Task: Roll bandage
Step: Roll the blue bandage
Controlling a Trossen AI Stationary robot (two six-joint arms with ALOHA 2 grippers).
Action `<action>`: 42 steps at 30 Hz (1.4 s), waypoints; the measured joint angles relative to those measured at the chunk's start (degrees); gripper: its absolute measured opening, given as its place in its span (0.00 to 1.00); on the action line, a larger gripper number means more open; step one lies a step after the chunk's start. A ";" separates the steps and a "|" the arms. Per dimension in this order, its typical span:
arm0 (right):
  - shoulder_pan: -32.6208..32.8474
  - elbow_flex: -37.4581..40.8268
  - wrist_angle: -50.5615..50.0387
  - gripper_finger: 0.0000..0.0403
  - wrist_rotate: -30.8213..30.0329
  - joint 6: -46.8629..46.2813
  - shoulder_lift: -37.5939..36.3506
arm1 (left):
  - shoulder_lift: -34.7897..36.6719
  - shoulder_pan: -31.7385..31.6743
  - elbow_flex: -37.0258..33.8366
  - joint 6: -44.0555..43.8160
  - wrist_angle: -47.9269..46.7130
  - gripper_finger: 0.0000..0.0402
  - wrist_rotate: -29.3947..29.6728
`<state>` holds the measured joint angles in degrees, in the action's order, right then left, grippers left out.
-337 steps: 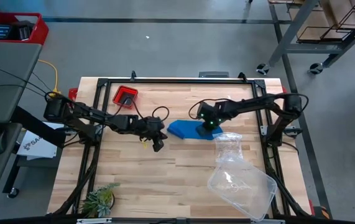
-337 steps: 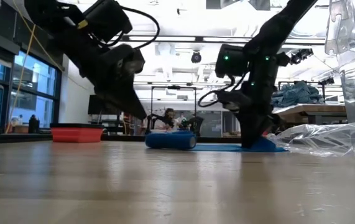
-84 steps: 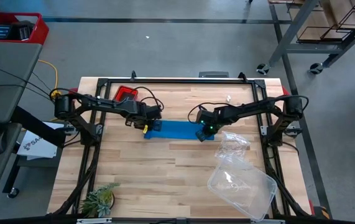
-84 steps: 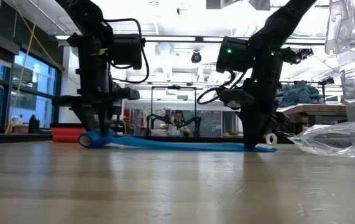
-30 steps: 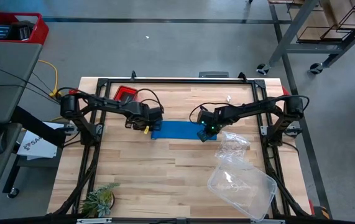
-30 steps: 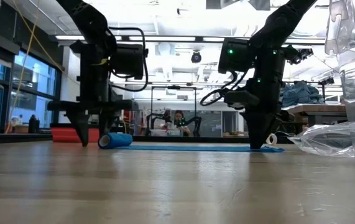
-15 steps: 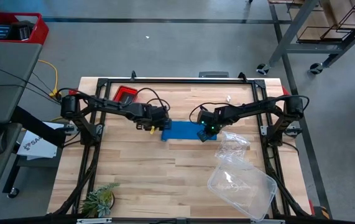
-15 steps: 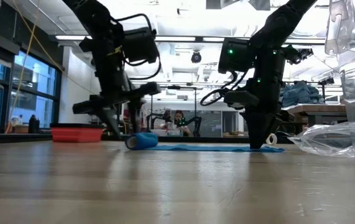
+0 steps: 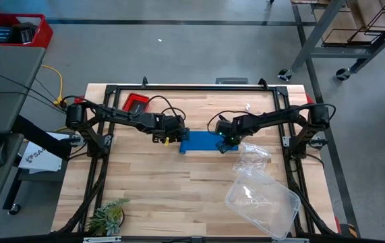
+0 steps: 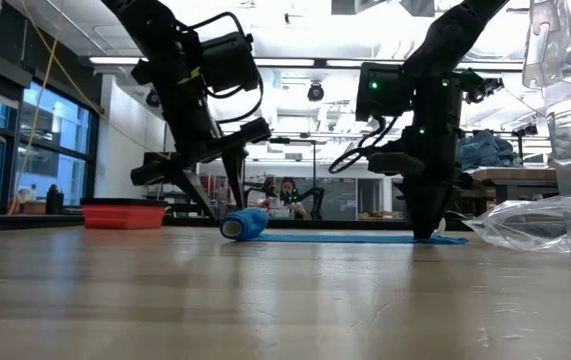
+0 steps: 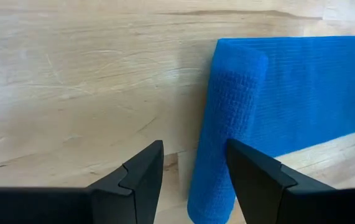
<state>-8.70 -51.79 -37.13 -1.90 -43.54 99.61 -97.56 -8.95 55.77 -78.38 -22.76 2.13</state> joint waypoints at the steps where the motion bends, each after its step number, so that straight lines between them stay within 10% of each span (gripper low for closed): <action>1: 0.15 0.00 -0.36 0.00 -0.11 -0.10 0.00 | 0.00 0.00 0.00 -0.07 -0.01 0.42 0.00; 42: 0.56 0.13 -0.49 0.00 0.23 -0.57 0.01 | -4.78 1.97 1.97 0.20 -6.86 0.42 1.77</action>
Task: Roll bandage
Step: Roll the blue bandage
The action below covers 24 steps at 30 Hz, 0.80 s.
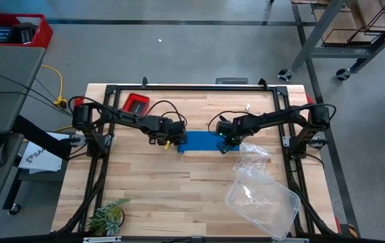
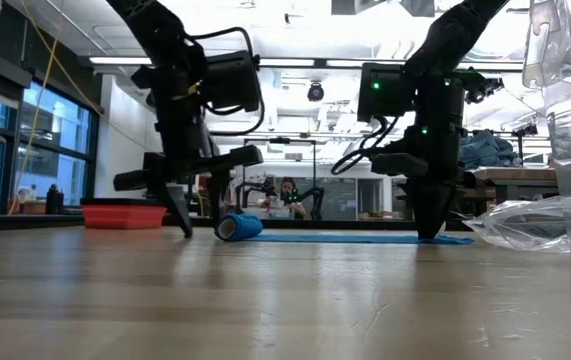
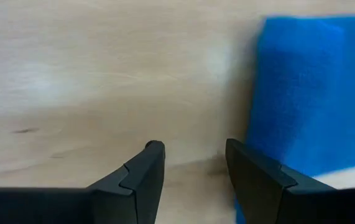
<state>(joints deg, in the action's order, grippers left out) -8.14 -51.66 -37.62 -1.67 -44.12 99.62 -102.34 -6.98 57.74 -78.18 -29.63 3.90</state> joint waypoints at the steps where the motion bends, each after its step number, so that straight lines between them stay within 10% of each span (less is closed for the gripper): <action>1: 0.00 0.00 0.06 0.00 -0.01 0.00 0.01 | -0.16 0.07 0.77 0.60 0.18 0.42 -0.21; 9: 0.00 0.04 0.53 0.00 -0.01 -0.02 0.01 | -0.11 -0.17 3.53 3.72 0.58 0.37 0.89; 17: 0.00 0.04 0.95 0.00 -0.02 -0.02 0.01 | -0.10 0.61 4.89 4.81 8.74 0.03 0.72; 24: 0.00 0.04 1.15 0.00 -0.02 -0.02 0.01 | -0.35 -0.64 4.89 4.27 20.71 0.00 -0.26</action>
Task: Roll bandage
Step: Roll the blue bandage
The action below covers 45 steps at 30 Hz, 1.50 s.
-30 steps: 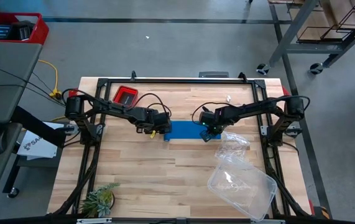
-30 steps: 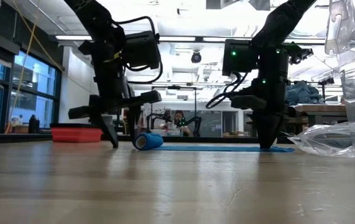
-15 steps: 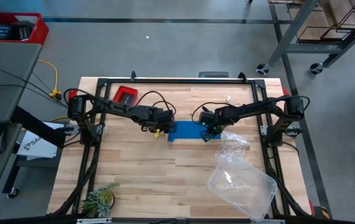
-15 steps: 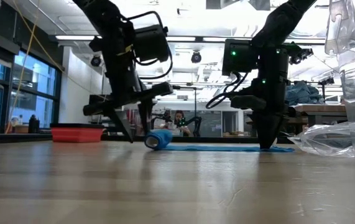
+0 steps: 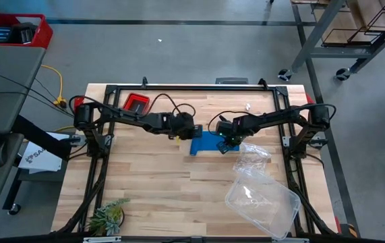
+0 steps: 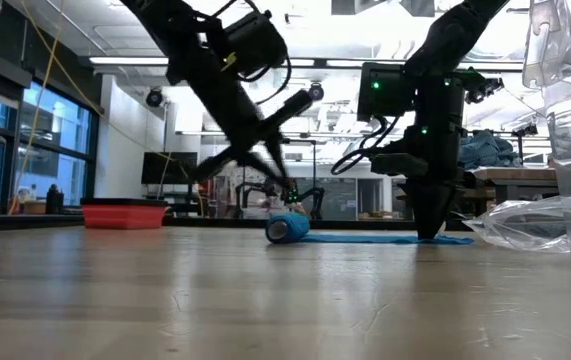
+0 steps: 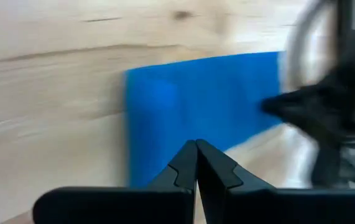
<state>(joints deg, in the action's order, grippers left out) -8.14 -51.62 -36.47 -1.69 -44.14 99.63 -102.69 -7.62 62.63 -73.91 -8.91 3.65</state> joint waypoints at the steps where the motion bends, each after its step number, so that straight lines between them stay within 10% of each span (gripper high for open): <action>1: 0.00 0.00 0.02 0.00 0.00 0.01 0.00 | 0.00 -0.35 0.00 0.97 1.89 0.00 -1.31; 22: 0.74 0.04 -0.59 0.00 0.83 -1.03 -1.81 | 0.33 5.94 -0.02 1.59 -18.65 0.00 0.95; 45: 0.76 0.00 0.62 0.00 1.44 -0.87 -1.88 | -6.95 6.40 1.08 -6.07 -1.93 0.00 -3.68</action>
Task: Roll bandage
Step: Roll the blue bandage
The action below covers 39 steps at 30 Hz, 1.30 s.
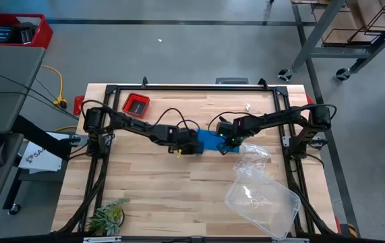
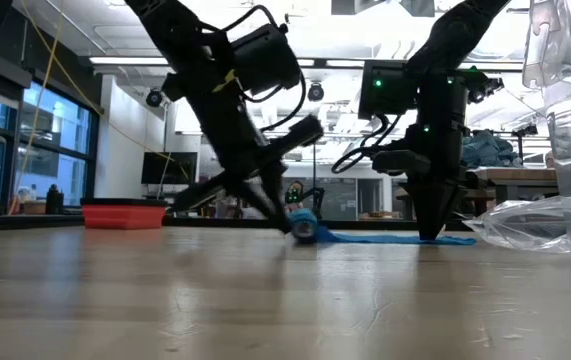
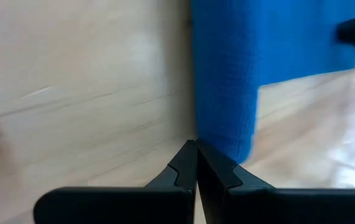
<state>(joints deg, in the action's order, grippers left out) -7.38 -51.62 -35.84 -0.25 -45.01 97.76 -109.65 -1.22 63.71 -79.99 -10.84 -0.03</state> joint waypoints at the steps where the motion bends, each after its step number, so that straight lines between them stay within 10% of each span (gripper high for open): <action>1: 0.00 0.00 0.04 0.00 0.01 0.01 0.00 | 0.00 -0.08 0.40 0.00 0.74 0.00 -0.08; 39: 4.01 0.01 -11.22 0.00 -4.40 -8.99 -13.28 | -0.83 -4.67 7.20 11.61 -9.49 0.00 2.17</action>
<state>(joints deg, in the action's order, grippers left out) -3.37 -51.61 -47.07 -4.65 -54.01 84.47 -110.47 -5.89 70.91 -68.37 -20.33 2.14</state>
